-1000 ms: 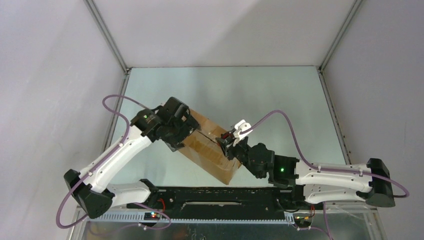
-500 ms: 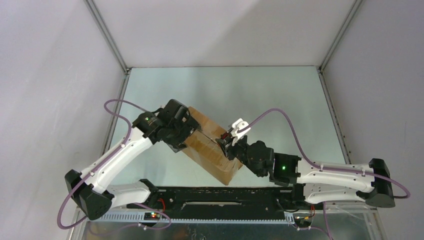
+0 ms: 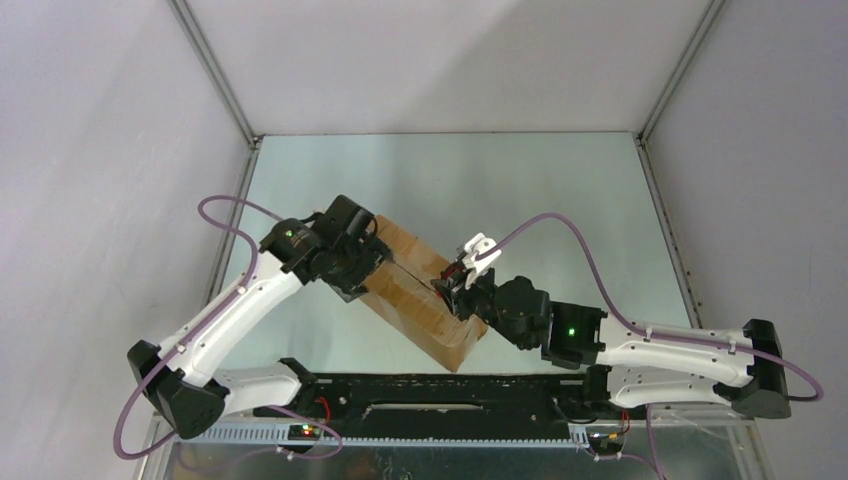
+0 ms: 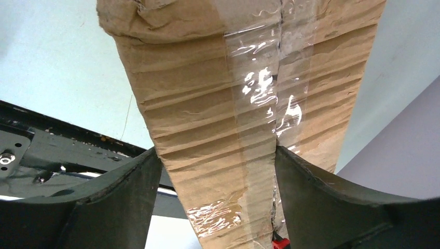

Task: Unpack the express box
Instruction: Cut the express box at the center of the board.

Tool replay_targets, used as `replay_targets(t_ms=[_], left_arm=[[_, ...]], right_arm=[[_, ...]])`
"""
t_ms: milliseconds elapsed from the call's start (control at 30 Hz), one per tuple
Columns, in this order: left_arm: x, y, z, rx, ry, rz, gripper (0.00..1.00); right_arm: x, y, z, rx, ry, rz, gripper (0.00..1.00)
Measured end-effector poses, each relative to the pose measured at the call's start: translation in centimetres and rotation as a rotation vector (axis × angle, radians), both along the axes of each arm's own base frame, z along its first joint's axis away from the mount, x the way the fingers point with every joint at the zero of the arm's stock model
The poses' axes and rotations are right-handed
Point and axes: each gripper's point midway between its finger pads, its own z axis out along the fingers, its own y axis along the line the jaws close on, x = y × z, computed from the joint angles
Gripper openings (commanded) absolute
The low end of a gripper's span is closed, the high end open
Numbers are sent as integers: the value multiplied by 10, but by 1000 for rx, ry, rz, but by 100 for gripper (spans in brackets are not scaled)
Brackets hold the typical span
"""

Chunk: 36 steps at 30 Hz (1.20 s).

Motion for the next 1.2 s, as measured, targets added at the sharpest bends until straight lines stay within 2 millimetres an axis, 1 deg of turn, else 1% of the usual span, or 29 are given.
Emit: replay_targets(t_ms=[100, 500, 567, 767, 900, 1033, 1200], left_arm=[[-1, 1, 0, 11, 13, 3, 73], [3, 3, 0, 34, 79, 23, 46], [4, 4, 0, 39, 88, 24, 43], [4, 3, 0, 41, 109, 25, 39], [4, 3, 0, 39, 112, 30, 36], [5, 4, 0, 34, 115, 35, 36], [5, 4, 1, 23, 123, 40, 35]], right_arm=[[-1, 1, 0, 2, 4, 8, 0], [-2, 2, 0, -1, 15, 17, 0], [-2, 2, 1, -2, 20, 21, 0], [-3, -2, 2, -1, 38, 21, 0], [-4, -8, 11, 19, 44, 20, 0], [-6, -13, 17, 31, 47, 18, 0], [-7, -15, 15, 30, 64, 15, 0]])
